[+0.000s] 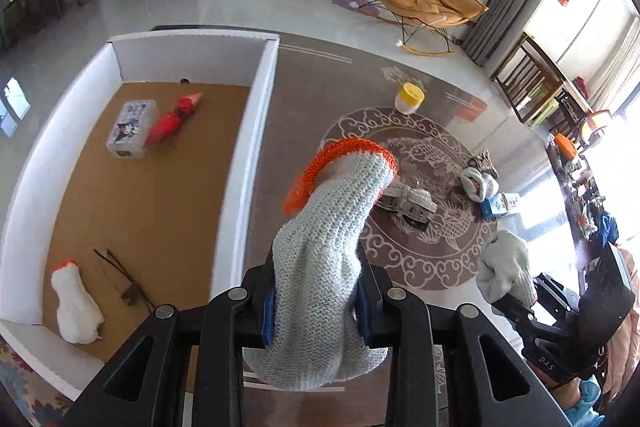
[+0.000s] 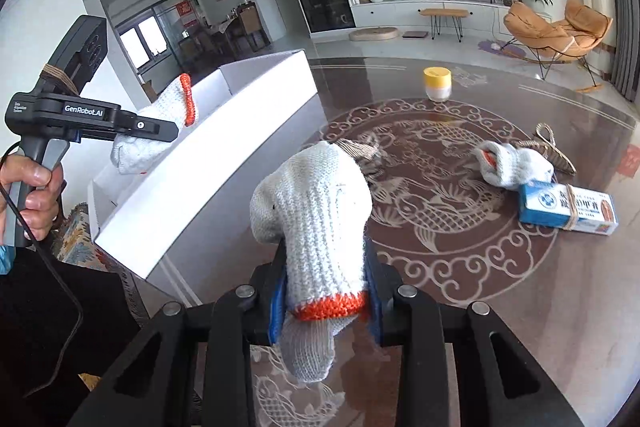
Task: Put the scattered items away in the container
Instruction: 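Open both grippers over the container to drop the two gloves, then move both open grippers back over the table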
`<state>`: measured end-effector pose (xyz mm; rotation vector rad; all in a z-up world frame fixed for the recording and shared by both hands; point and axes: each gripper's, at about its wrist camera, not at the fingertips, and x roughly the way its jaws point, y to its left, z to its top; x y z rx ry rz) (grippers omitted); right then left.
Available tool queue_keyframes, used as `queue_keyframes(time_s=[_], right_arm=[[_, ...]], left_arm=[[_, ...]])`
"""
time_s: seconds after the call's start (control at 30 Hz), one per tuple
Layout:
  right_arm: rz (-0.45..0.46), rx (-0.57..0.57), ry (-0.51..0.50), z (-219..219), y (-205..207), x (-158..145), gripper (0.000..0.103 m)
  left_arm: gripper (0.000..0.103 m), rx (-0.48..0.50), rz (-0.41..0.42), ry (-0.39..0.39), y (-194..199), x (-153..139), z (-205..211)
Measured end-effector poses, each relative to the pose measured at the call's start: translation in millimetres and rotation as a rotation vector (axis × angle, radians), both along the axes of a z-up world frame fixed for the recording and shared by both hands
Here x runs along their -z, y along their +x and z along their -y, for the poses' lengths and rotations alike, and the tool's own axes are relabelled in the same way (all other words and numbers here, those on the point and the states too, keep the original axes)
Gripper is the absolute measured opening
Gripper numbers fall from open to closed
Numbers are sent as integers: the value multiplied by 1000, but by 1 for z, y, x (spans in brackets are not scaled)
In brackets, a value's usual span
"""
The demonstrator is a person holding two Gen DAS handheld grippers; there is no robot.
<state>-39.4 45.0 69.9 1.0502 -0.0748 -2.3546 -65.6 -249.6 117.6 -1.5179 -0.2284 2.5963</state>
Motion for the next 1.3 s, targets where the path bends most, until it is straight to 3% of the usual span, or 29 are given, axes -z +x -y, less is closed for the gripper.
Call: queue_keyframes(time_s=[0.1,0.23,0.4,0.5,0.53,0.6,0.63,0.67,0.73,0.87,1.0,1.13,1.3], right_arm=[[-48,-110,-35,70,-20,-43,32],[-83,-208,-33,174,-59,-76,32],[-15,-284,67,290,-110,-57,33],[25,-292,140,337,-130,-31,36],[48,-278,155,347,-137,-21,36],[124,-238,200,362,-151,1,39],[159,-224,205,367,-157,11,44],[179,-216,201,370,-160,18,47],[183,-208,175,371,-161,21,55],[155,-193,90,353,-157,12,56],[72,-160,3,304,-137,-5,56],[-30,-112,24,228,-101,-7,56],[-83,-12,109,99,-52,15,56]], left_arm=[[31,-127,-47,-45,-9,-14,62],[31,-247,-11,-75,-24,4,124],[31,-275,63,-215,-52,48,158],[32,-318,89,-177,-63,67,177],[35,-329,102,-180,-66,74,181],[52,-351,123,-199,-69,86,187],[74,-366,117,-195,-67,91,190],[83,-384,115,-195,-65,95,194],[88,-394,133,-176,-62,101,199],[89,-404,133,-177,-54,99,200],[89,-355,87,-213,-48,77,173],[89,-214,16,-250,-47,43,109],[90,53,-61,-337,-39,19,-7]])
